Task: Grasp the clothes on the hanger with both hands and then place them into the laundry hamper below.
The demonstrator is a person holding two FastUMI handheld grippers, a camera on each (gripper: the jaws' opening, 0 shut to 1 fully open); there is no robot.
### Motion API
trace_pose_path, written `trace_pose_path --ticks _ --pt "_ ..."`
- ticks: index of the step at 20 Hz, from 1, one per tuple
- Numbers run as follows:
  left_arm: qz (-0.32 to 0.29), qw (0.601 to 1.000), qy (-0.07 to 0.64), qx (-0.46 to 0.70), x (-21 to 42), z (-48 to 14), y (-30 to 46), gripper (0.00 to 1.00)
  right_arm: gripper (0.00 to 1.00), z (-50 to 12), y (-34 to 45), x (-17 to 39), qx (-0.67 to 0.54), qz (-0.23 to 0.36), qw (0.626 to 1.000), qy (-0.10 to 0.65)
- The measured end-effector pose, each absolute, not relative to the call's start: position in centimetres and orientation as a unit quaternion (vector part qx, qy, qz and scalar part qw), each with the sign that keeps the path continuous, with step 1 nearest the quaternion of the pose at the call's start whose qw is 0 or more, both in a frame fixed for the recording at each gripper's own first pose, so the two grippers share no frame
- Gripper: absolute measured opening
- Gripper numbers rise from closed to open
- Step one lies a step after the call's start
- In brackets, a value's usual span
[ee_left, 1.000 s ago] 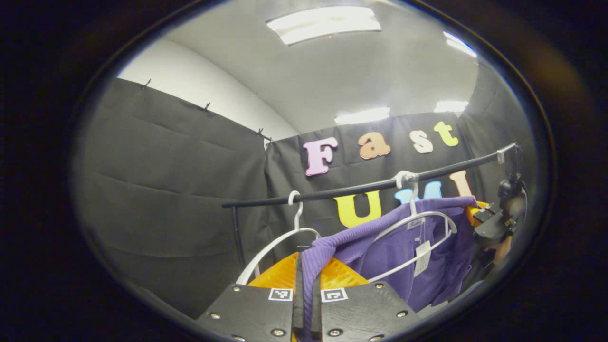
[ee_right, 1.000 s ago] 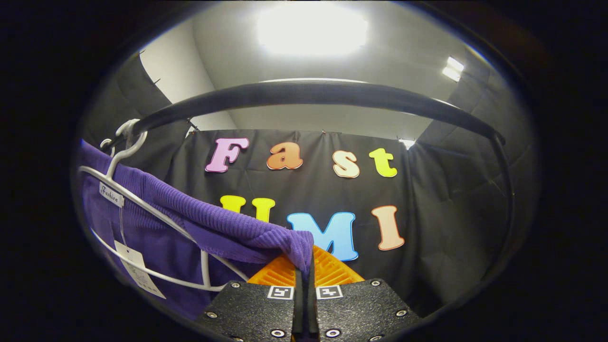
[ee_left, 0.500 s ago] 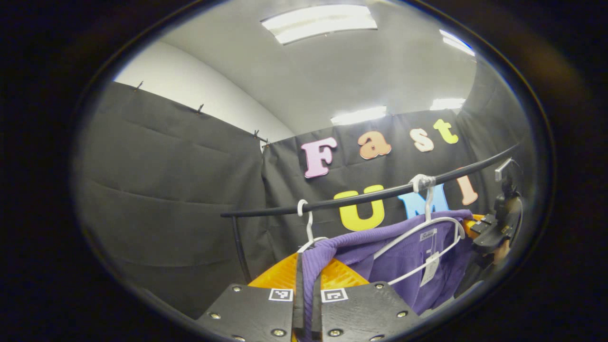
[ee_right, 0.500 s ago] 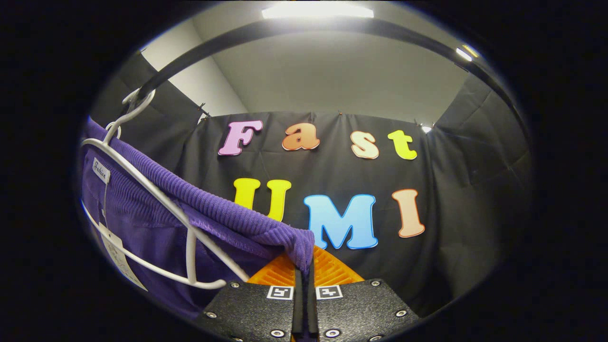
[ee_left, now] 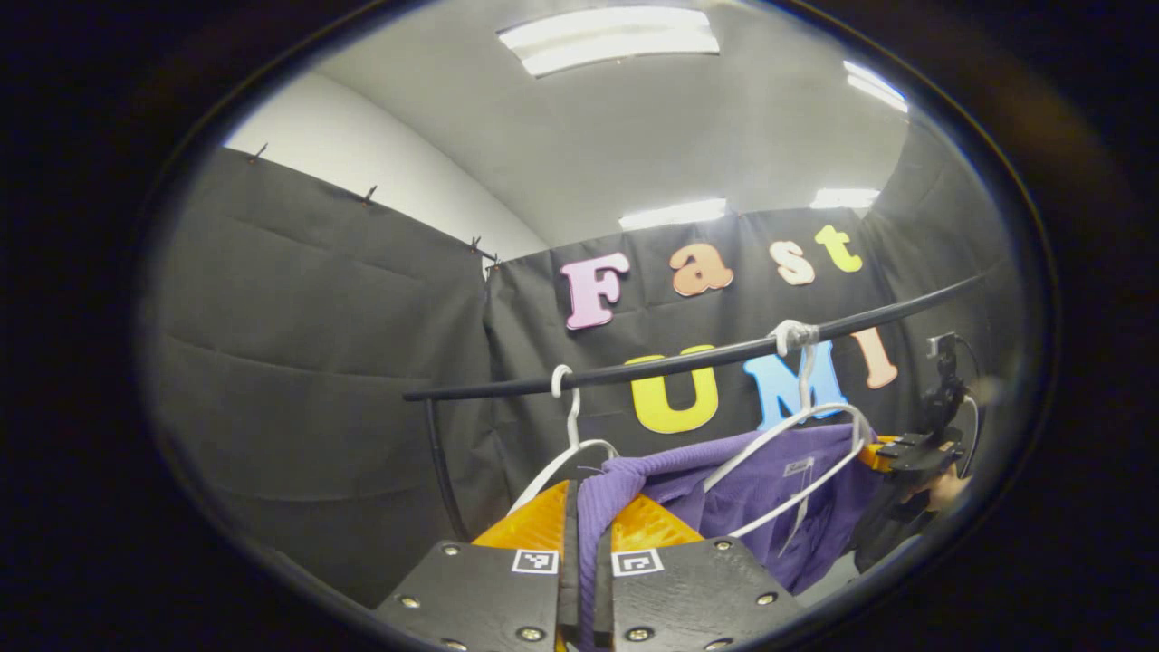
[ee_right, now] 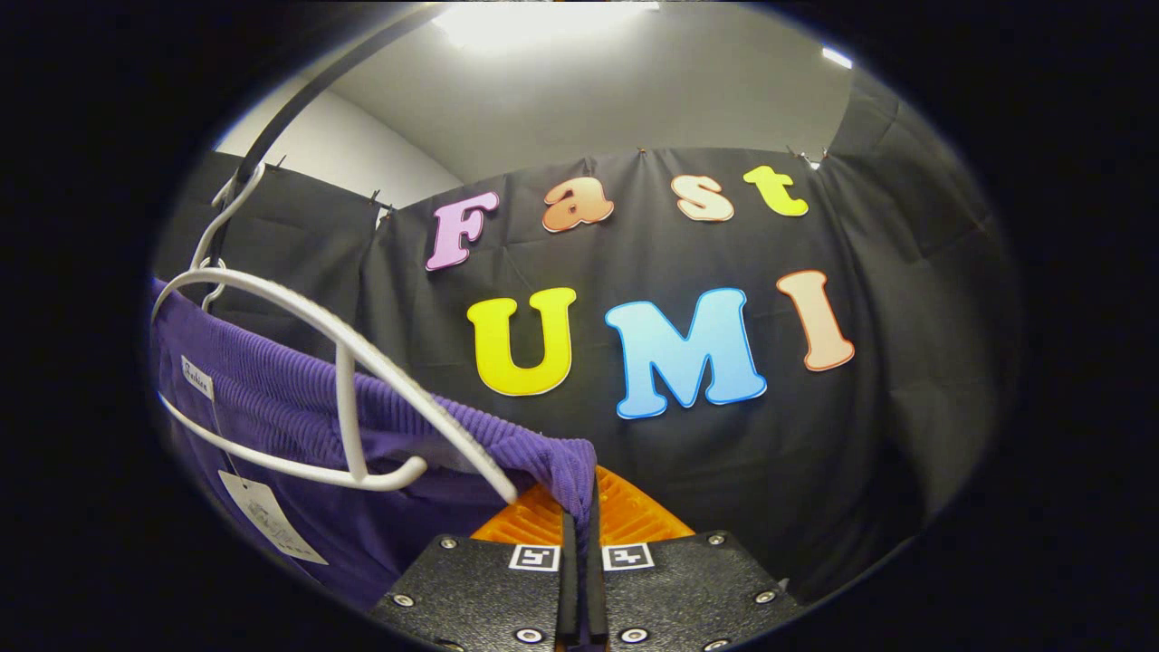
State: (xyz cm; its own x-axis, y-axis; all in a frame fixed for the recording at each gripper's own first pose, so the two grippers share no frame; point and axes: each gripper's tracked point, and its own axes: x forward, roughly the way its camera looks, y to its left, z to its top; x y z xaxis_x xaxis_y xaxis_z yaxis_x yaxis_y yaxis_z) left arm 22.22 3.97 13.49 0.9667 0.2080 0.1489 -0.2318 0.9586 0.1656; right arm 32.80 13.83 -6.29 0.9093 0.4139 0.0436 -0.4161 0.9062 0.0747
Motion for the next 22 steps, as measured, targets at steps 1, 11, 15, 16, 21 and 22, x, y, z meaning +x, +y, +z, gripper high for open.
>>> trace_pose_path --ticks 1,11,15,16,21,22 --pt "0.112 0.988 -0.062 0.091 22.1 13.1 4.1 0.11 0.03 -7.3 14.0 32.6 0.034 0.213 0.976 -0.005" --pt "0.128 0.987 -0.047 0.081 19.2 9.9 4.8 0.11 0.03 -12.5 15.3 28.1 0.005 0.225 0.973 0.04" --pt "0.126 0.988 -0.044 0.083 16.8 9.1 5.0 0.06 0.02 -12.3 14.6 24.9 0.004 0.219 0.975 0.042" --pt "0.124 0.988 -0.043 0.08 16.2 8.9 5.3 0.06 0.03 -11.9 14.3 23.9 0.006 0.218 0.975 0.041" --pt "0.104 0.992 -0.038 0.056 13.2 7.9 5.8 0.06 0.03 -8.5 12.6 18.3 0.012 0.205 0.979 0.016" --pt "0.098 0.993 -0.039 0.051 12.5 7.9 5.7 0.06 0.03 -7.7 12.3 17.1 0.017 0.202 0.979 0.01"
